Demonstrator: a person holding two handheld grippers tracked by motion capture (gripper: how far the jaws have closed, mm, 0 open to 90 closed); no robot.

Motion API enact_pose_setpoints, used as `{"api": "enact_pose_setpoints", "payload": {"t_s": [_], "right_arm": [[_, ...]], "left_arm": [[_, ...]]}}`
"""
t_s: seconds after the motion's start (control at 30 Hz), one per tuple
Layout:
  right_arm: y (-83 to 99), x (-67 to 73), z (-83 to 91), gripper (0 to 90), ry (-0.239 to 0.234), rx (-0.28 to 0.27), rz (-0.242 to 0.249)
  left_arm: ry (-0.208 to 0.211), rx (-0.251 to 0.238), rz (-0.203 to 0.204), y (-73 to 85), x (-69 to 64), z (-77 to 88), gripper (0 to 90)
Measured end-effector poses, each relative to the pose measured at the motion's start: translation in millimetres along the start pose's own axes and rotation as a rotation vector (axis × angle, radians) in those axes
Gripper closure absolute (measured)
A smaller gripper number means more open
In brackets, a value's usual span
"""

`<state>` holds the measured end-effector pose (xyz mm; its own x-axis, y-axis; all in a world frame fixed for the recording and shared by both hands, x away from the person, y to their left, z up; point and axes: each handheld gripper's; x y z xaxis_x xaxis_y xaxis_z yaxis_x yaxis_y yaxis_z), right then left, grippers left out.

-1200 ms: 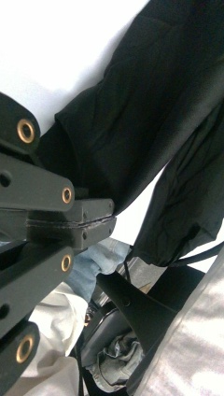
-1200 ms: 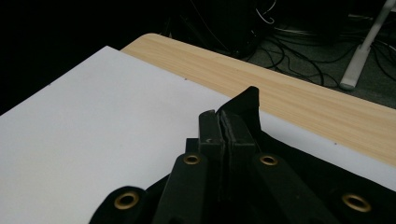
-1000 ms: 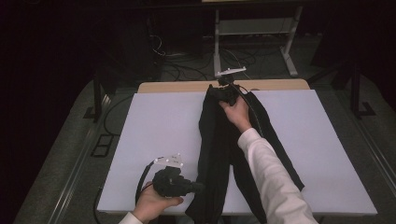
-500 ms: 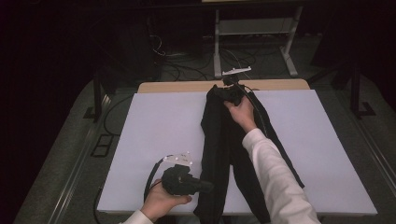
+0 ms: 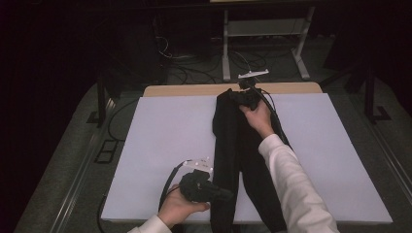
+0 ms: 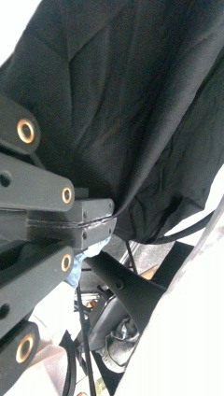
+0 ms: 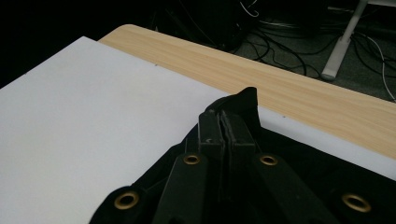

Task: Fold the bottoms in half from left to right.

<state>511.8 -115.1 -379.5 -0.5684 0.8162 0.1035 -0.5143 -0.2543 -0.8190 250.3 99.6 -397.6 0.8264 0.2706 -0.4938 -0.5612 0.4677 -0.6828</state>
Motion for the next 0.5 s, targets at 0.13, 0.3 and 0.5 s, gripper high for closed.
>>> {"api": "enact_pose_setpoints", "payload": {"t_s": [0.13,0.3,0.5], "right_arm": [[1.3,-4.5,3.5,86.5,0.003,-0.001,-0.005],[4.2,-11.0,7.3,86.5,0.007,0.0,-0.009],[8.7,-19.4,12.4,86.5,0.011,0.001,-0.014]], "left_arm": [[0.008,0.004,0.0,-4.2,-0.7,-5.8,89.3],[0.018,0.015,-0.008,-9.2,-2.1,-14.0,89.3],[0.029,0.023,-0.011,-15.1,-2.7,-24.0,89.3]]}}
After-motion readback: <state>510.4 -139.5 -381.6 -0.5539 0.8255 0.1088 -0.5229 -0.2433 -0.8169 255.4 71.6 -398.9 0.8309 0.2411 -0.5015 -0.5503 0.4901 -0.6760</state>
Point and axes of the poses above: each handheld gripper's, and its own axes: z roughly backward along the jaws, y roughly out of its underside, x roughly to its left, and after that the axes turned 4 degrees about z, right-handed
